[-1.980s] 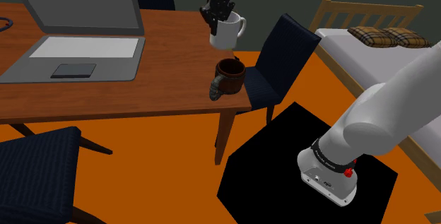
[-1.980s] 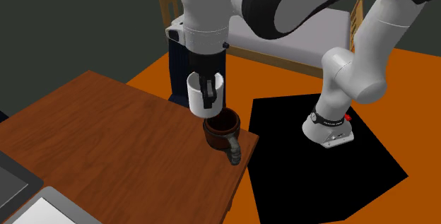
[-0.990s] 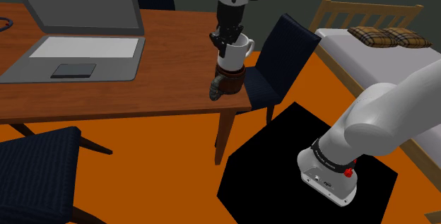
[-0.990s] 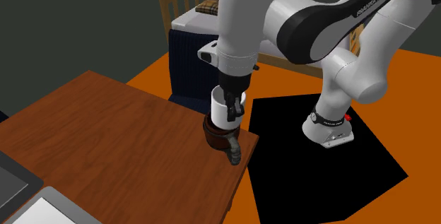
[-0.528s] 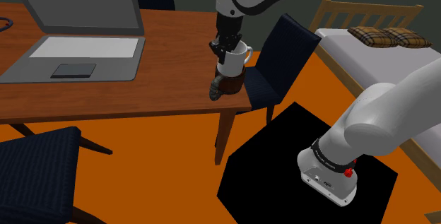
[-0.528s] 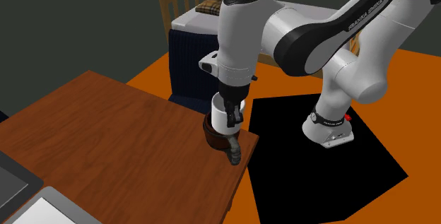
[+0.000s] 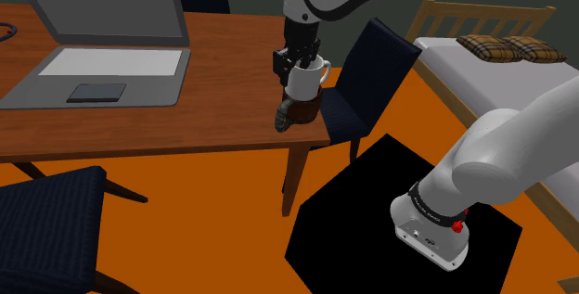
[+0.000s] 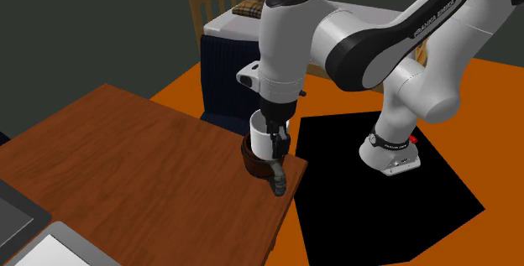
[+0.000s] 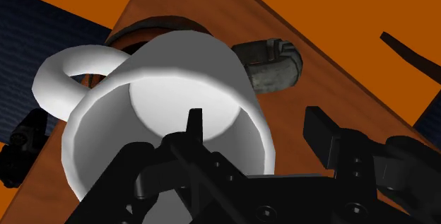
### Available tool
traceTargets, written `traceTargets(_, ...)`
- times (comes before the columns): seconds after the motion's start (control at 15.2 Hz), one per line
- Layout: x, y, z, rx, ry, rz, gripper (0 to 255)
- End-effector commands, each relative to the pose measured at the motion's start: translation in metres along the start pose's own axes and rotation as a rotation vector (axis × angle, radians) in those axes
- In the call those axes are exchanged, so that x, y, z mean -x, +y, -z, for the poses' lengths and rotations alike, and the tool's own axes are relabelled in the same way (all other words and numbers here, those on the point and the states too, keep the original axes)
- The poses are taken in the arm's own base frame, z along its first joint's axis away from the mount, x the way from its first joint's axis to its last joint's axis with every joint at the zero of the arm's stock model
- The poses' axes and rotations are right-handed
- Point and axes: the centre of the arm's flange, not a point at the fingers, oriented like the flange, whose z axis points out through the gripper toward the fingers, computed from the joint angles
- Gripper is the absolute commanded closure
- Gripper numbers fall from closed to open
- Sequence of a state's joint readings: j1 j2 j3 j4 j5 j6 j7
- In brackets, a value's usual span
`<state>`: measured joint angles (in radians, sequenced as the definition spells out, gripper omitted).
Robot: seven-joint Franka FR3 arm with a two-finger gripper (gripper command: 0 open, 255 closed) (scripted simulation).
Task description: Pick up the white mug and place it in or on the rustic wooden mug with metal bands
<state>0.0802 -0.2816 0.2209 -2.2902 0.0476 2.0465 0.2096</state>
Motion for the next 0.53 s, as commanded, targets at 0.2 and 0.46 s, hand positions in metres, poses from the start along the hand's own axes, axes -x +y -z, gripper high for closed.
traceTargets(0.2,0.000,0.000,0.000,0.000,-0.001,0.000,0)
traceTargets(0.46,0.000,0.000,0.050,0.000,-0.001,0.000,0)
